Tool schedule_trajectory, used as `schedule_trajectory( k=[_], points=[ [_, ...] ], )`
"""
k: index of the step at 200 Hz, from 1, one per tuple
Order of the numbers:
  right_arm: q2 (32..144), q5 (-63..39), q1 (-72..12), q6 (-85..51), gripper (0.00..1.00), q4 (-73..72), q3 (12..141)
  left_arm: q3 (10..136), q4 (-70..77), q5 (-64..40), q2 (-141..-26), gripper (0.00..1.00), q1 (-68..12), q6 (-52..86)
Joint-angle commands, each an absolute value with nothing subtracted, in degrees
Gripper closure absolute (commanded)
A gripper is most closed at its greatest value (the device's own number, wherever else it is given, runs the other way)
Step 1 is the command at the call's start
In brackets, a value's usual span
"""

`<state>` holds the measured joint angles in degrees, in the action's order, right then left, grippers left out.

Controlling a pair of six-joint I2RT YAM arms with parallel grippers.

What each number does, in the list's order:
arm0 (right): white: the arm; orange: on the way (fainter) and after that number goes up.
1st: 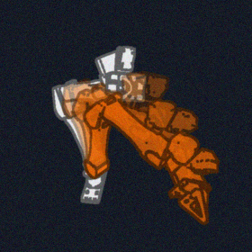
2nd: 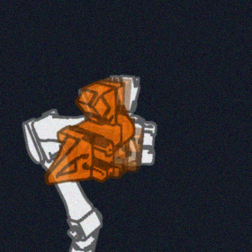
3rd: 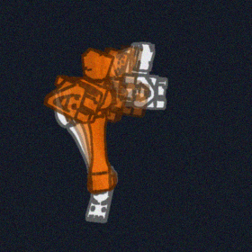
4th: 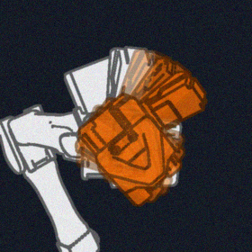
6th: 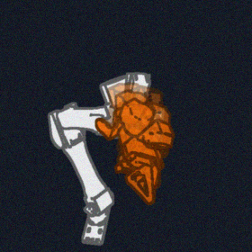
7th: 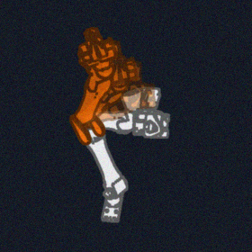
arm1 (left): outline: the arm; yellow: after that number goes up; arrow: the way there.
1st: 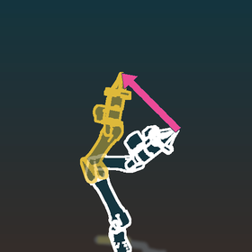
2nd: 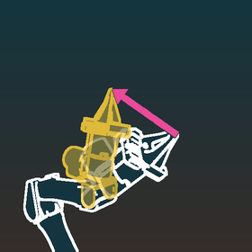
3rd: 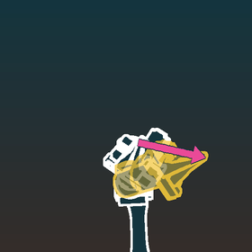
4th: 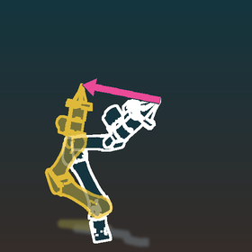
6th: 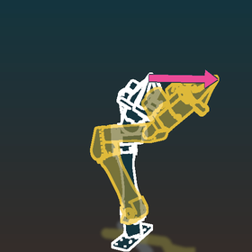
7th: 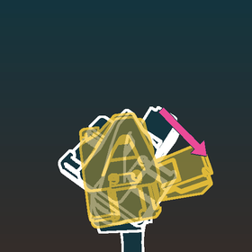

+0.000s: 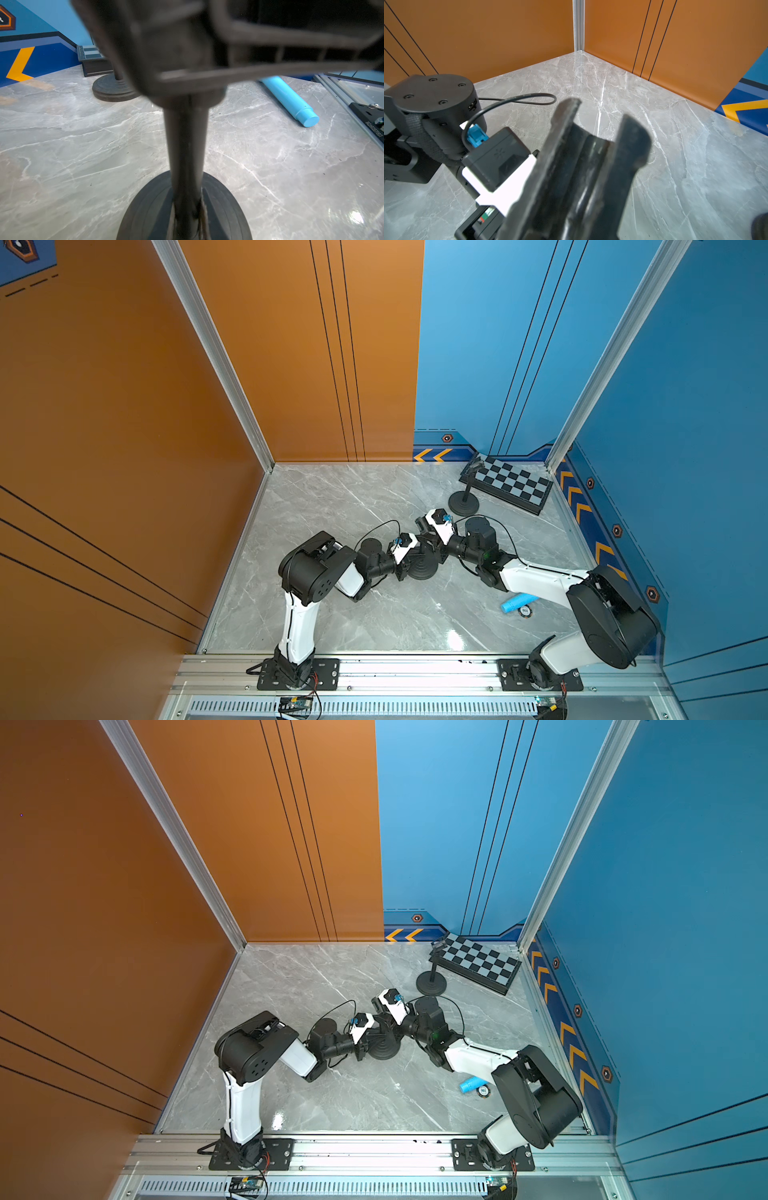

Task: Assemble a microphone stand
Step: Screw the microphone stand pole into the microphone stand base.

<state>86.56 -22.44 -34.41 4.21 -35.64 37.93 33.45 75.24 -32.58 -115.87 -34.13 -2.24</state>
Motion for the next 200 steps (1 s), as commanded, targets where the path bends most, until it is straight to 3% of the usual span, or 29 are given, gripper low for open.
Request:
schedule_trajectory(
  k=[1,29,47,56,62,74,109,126,169,200],
  points=[
    [86.1,-3.9,-38.3,0.2,1.0,-38.5,35.3,33.0,72.5,-32.2,-117.3,0.82,-34.5,-2.5],
    [87.4,26.0,-49.0,-8.1,1.0,-42.0,31.7,33.1,72.5,-30.8,-117.3,0.74,-34.5,-1.7],
    [89.3,37.3,-53.8,-9.5,1.0,-44.2,31.3,33.1,72.5,-30.5,-117.3,0.73,-34.5,-1.7],
    [89.0,38.1,-54.1,-8.6,1.0,-43.2,32.0,33.0,72.5,-30.4,-117.4,0.72,-34.4,-1.7],
    [88.7,36.3,-53.3,-9.3,0.99,-42.4,32.4,33.1,72.5,-30.5,-117.5,0.73,-34.5,-1.8],
    [87.7,27.3,-50.5,-10.6,0.89,-40.2,33.1,33.2,72.5,-30.7,-117.8,0.75,-34.5,-1.8],
    [85.5,-12.4,-40.8,-1.8,0.6,-32.3,35.9,33.1,72.5,-32.7,-118.0,0.85,-34.5,-3.2],
    [85.6,-27.6,-35.7,6.6,0.57,-27.1,37.9,32.8,72.6,-33.5,-118.0,0.86,-34.5,-4.3],
    [87.7,-42.9,-30.2,15.7,0.56,-16.6,45.2,32.4,72.6,-35.4,-117.9,0.86,-34.2,-5.3],
    [89.1,-45.4,-28.5,15.7,0.59,-16.5,47.5,32.3,72.6,-35.9,-117.8,0.85,-34.1,-5.5]
  ],
)
